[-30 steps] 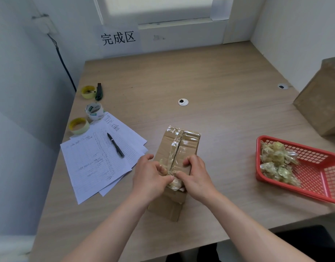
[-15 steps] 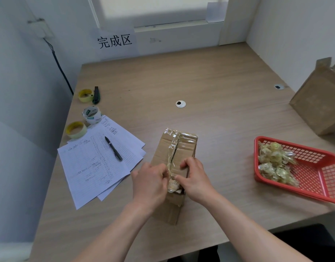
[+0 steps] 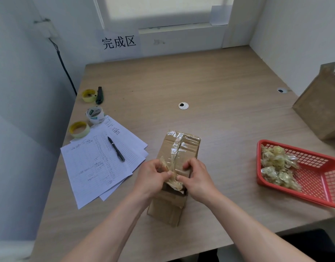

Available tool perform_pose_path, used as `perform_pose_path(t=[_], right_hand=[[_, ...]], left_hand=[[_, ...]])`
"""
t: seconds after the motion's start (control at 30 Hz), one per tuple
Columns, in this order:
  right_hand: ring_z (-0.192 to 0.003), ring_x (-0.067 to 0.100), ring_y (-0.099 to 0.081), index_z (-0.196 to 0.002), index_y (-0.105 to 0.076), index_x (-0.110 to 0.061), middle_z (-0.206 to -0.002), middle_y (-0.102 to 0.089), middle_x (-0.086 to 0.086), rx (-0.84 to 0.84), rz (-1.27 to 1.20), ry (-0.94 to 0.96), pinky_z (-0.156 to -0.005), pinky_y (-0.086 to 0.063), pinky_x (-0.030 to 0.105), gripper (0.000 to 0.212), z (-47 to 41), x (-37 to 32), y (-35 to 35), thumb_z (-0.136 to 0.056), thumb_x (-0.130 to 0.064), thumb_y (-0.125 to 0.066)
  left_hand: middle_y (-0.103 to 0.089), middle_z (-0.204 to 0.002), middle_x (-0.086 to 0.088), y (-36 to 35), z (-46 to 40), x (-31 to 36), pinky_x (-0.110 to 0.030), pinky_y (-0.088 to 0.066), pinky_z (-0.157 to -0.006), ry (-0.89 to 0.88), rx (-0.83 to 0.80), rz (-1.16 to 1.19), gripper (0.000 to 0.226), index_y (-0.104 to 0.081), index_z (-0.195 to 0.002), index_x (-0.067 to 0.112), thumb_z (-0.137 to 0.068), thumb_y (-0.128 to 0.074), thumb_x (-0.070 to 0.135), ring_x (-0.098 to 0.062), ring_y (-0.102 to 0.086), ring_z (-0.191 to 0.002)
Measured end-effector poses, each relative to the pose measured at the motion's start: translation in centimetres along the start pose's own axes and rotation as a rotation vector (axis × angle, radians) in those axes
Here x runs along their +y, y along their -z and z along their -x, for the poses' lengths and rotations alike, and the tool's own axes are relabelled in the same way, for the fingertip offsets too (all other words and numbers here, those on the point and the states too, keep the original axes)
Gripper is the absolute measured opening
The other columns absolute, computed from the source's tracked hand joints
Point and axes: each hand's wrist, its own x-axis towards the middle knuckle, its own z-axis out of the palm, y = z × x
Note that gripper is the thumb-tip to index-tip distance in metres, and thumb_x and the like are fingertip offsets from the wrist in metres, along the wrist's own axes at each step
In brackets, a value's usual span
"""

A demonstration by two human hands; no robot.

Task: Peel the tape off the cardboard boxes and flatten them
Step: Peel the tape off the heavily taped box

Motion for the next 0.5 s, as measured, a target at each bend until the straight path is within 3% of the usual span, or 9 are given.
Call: perform_pose_path(t=[0.2,0.33,0.5], right_hand=[[-0.089,-0.004,-0.046,-0.085,-0.046,-0.029,-0.111,-0.048,-0.001,0.016,-0.004,-0.012,-0.071,-0.036,0.017,0.034,-0.1,-0.3,-0.3,-0.077,-0.017,-0.077],[-0.092,-0.007,-0.045,-0.086,-0.044,-0.030,-0.113,-0.045,-0.004,-0.001,0.013,-0.002,-0.069,-0.035,0.011,0.033,0.3,-0.2,-0.3,-0.076,-0.017,-0.073],[-0.098,-0.009,-0.043,-0.089,-0.045,-0.030,-0.114,-0.045,-0.002,-0.044,-0.025,0.018,-0.072,-0.035,0.002,0.039,0.3,-0.1,-0.1,-0.074,-0.017,-0.078]], left_hand=[[-0.071,-0.080,-0.015,0.9,-0.2,0.2,-0.047,-0.058,-0.078,-0.015,-0.086,-0.095,0.008,-0.067,-0.080,0.004,-0.083,-0.074,0.005,-0.033,-0.070,-0.083],[-0.062,-0.082,0.006,0.5,-0.7,0.8,-0.037,-0.050,-0.082,-0.124,-0.082,-0.607,0.018,-0.054,-0.076,0.023,-0.088,-0.068,0.022,-0.022,-0.060,-0.090],[-0.060,-0.089,0.009,0.1,-0.1,0.3,-0.038,-0.037,-0.084,-0.159,-0.005,-0.718,0.014,-0.046,-0.083,0.028,-0.093,-0.056,0.025,-0.021,-0.054,-0.097]])
